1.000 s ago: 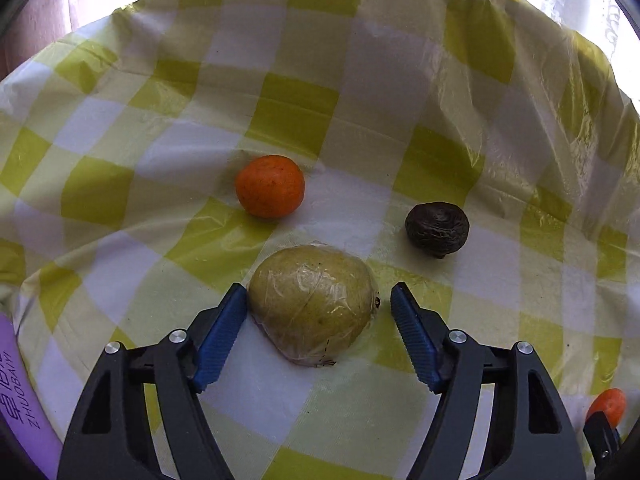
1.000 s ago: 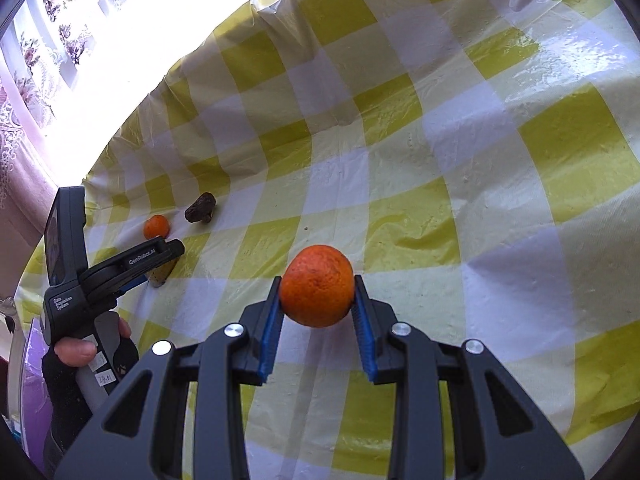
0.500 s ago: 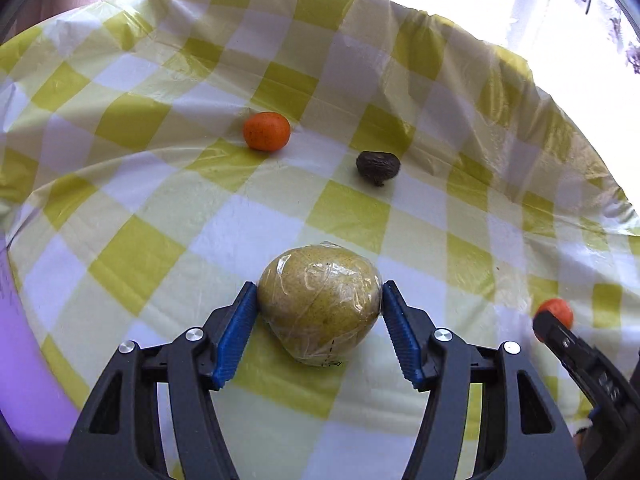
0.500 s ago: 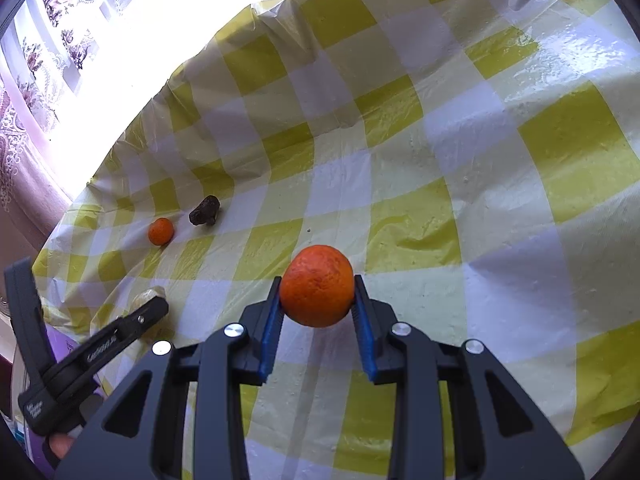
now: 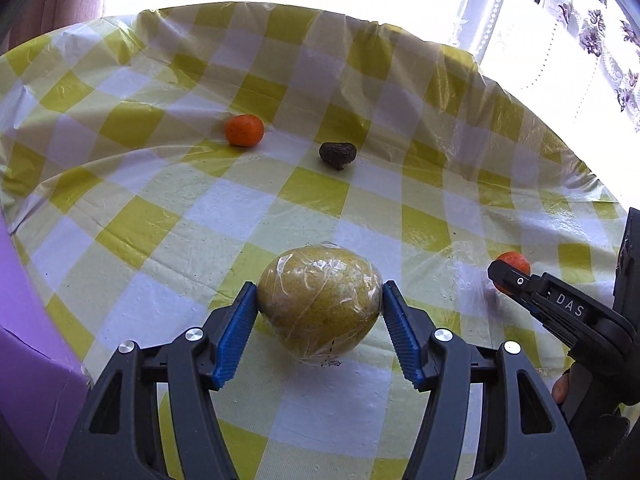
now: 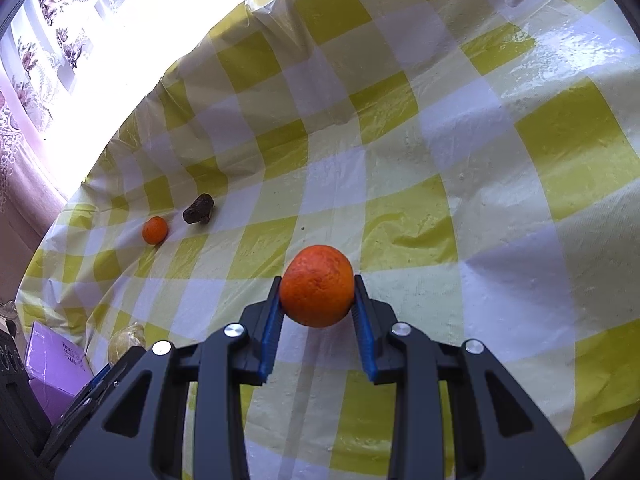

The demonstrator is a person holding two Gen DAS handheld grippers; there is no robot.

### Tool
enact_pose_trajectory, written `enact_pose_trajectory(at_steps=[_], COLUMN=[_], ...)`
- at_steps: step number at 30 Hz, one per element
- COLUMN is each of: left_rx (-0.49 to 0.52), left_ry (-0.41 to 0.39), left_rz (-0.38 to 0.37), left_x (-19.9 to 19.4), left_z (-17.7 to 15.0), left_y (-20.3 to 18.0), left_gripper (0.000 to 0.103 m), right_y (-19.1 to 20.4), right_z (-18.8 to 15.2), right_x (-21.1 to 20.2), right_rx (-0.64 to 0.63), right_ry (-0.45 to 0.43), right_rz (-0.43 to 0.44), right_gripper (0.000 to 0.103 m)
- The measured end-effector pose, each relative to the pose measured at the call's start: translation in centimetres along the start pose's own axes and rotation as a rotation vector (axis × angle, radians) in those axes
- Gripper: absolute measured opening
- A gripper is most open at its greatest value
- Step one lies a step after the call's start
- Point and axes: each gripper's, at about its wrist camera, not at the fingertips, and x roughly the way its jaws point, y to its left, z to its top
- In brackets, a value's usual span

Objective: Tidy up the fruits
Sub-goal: 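Carry the orange and the wrapped pale fruit over the white box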

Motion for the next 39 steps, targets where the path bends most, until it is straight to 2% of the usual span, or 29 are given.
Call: enact_pose_trajectory(at_steps=[9, 14, 21, 27, 39], left_rx=[-0.044, -0.076, -0.023, 0.000, 0.067], left_ry=[0.040, 0.080, 0.068, 0.078, 0.059], left_rz=[-0.025, -0.054, -0.078, -0.105, -0.124], left_x=[0.3, -0.5, -4.1, -6.6, -10.8], left_z=[0.0, -1.2, -4.4, -6.6, -10.0], left_y=[0.9, 1.9, 2.2, 3.0, 4.4], left_gripper=[0.060, 0.060, 0.060, 0.060, 0.060], right_y=[0.0, 0.4, 2.4, 3.4, 5.9], right_z=[0.1, -0.7, -5.3, -9.9, -15.7], right_x=[0.0, -0.7, -3.9, -7.0, -10.7], right_rx=[0.000, 0.001, 0.009, 0.022, -0.072], right_ry=[-0.001, -0.012, -0.034, -0.032, -0.030], right_rz=[-0.016, -0.049, -0.030, -0.051, -0.065], right_gripper=[0.033, 0.033, 0.033, 0.033, 0.033])
